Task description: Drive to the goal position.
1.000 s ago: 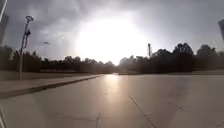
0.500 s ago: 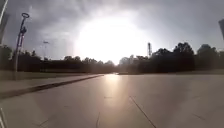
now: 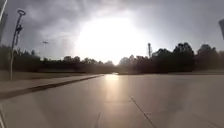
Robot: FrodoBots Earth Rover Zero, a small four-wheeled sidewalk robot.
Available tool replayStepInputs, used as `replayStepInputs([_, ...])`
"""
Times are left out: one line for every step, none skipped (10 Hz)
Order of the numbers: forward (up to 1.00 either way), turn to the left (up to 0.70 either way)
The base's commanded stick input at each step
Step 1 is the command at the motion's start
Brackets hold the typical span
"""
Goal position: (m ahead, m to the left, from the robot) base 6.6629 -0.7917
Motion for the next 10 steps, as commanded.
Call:
replayStepInputs([0.7,0.0])
replayStepInputs([0.7,-0.16])
replayStepInputs([0.7,-0.35])
replayStepInputs([0.7,-0.35])
replayStepInputs([0.7,-0.06])
replayStepInputs([0.7,0.0])
replayStepInputs([0.7,0.0])
replayStepInputs([0.7,0.0])
replayStepInputs([0.7,0.0])
replayStepInputs([0.7,0.0])
